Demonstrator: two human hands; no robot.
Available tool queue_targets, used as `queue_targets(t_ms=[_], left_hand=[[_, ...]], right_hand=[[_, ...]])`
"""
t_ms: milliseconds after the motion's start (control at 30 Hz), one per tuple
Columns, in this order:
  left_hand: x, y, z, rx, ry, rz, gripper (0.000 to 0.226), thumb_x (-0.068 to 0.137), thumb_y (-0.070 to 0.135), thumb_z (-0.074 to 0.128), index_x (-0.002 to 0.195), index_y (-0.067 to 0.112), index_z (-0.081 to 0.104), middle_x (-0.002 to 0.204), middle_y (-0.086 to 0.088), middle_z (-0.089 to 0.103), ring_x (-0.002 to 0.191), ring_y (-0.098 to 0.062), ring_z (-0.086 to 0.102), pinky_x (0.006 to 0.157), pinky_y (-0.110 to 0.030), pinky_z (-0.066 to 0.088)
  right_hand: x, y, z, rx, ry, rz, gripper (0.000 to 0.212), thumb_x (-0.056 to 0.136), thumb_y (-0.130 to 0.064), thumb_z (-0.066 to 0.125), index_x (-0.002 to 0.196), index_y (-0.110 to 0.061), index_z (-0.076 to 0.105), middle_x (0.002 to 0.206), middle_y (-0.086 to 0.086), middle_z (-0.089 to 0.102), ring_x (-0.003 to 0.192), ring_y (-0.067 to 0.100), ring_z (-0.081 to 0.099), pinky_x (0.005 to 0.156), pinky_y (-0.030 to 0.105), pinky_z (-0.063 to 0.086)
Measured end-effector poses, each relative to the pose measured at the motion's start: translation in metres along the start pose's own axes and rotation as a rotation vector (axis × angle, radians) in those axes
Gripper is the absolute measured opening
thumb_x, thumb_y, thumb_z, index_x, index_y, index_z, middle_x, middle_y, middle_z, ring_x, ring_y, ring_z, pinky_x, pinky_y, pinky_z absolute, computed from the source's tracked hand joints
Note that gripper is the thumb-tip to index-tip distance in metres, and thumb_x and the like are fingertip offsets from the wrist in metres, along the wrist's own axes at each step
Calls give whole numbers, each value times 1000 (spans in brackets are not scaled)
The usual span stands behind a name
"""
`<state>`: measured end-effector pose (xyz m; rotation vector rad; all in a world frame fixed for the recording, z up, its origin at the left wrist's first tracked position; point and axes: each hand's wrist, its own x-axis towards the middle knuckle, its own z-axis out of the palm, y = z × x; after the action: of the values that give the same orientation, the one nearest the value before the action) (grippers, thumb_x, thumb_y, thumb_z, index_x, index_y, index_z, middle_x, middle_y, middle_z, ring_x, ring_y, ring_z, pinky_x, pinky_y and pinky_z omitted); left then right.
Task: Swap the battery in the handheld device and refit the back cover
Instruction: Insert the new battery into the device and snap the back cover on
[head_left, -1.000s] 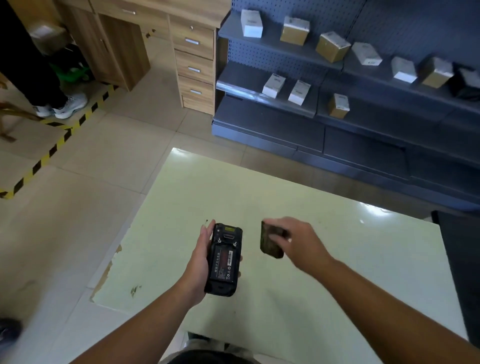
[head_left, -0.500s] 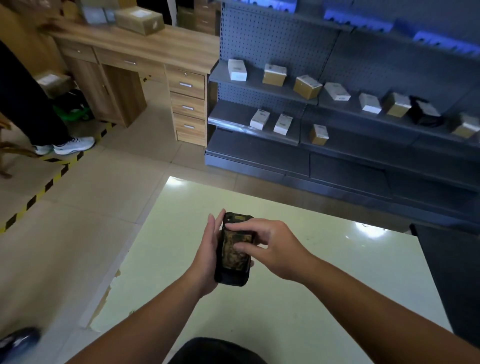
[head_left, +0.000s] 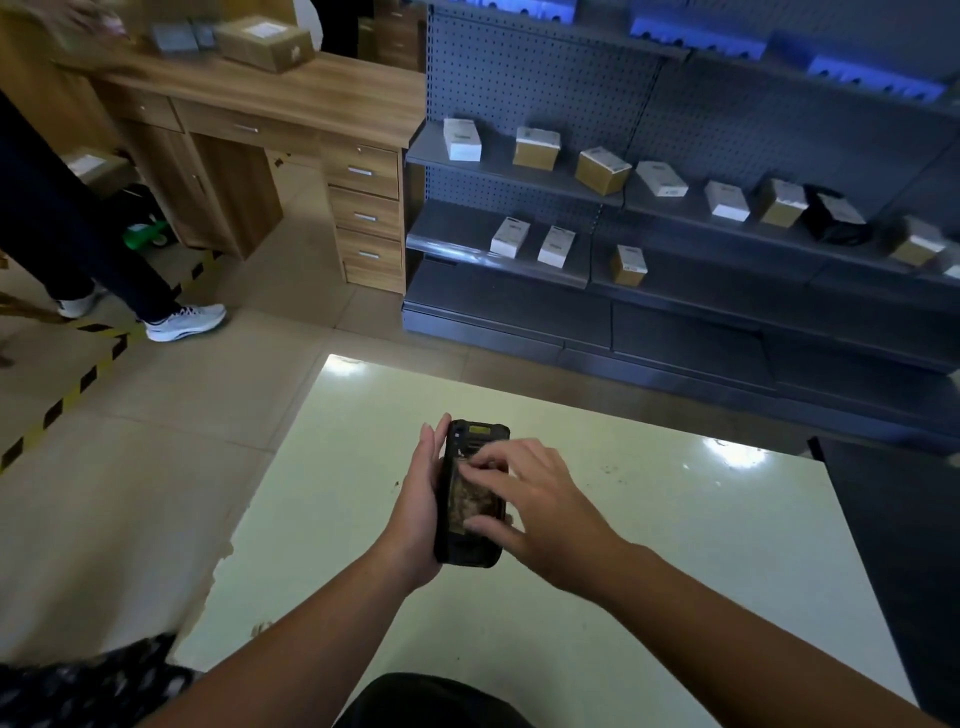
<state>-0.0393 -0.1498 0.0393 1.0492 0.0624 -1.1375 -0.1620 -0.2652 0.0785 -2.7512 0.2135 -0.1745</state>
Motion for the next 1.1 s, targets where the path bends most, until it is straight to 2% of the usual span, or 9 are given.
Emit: queue_targets(t_ms=[133, 400, 467, 600, 733, 833, 933, 1000, 1100], left_hand=[[4, 0, 2, 34, -33, -14, 51, 95, 76, 35, 93, 55, 82, 102, 7, 85, 96, -16, 80, 66, -32, 65], [11, -9, 7, 0, 6, 31, 49, 102, 66, 35, 88, 56, 82, 102, 9, 85, 99, -11, 79, 84, -33, 54], [11, -14, 9, 20, 20, 52, 47, 103, 64, 37, 94, 53, 82, 108, 5, 84, 103, -12, 78, 85, -32, 55], [11, -17, 10, 59, 28, 32, 59, 98, 70, 48, 129, 27, 75, 127, -9, 77, 119, -24, 73, 105, -43, 53], [9, -18, 5, 168, 67, 62, 53, 102, 64, 46, 145, 37, 60, 141, -4, 69, 125, -22, 68, 112, -48, 50], [7, -26, 0, 229, 118, 121, 37, 109, 41, 46, 143, 50, 57, 138, 5, 69, 115, -15, 71, 87, -35, 59], [3, -27, -2, 213, 166, 121, 38, 107, 32, 55, 133, 59, 61, 129, 4, 73, 99, -19, 79, 69, -38, 64], [0, -26, -2, 229, 182, 141, 40, 106, 30, 57, 130, 62, 62, 128, 3, 72, 99, -21, 78, 67, -39, 65], [-1, -22, -1, 233, 180, 160, 42, 107, 31, 56, 130, 65, 59, 128, 7, 72, 109, -26, 74, 73, -46, 67]], right_hand=[[-9, -20, 13, -217, 51, 17, 49, 101, -34, 57, 145, -12, 57, 143, 5, 58, 130, 26, 51, 110, 41, 44], [-14, -52, 36, -417, 54, 247, 60, 104, -41, 53, 150, -2, 49, 154, 20, 50, 144, 36, 47, 119, 53, 34], [-17, -54, 40, -468, 8, 282, 65, 106, -44, 48, 151, 2, 44, 155, 25, 46, 147, 40, 41, 122, 58, 27], [-24, -50, 43, -485, -29, 295, 68, 106, -45, 48, 153, 3, 41, 157, 25, 44, 148, 41, 38, 122, 60, 24], [-31, -47, 41, -471, -100, 243, 65, 106, -46, 45, 151, 1, 45, 155, 22, 48, 146, 39, 42, 121, 58, 28], [-24, -36, 39, -218, -31, 265, 58, 109, -42, 31, 158, -9, 38, 163, 9, 40, 151, 27, 36, 127, 46, 16], [-3, -17, 26, 252, 194, 615, 69, 107, -40, 46, 165, -20, 13, 170, -7, 17, 156, 15, 15, 128, 34, 10], [8, -11, 27, 438, 204, 712, 77, 105, -37, 53, 165, -20, 8, 172, -6, 14, 156, 15, 15, 125, 30, 14], [16, -12, 39, 601, 194, 776, 66, 106, -31, 52, 164, -23, 20, 168, -6, 28, 153, 15, 27, 125, 35, 24]])
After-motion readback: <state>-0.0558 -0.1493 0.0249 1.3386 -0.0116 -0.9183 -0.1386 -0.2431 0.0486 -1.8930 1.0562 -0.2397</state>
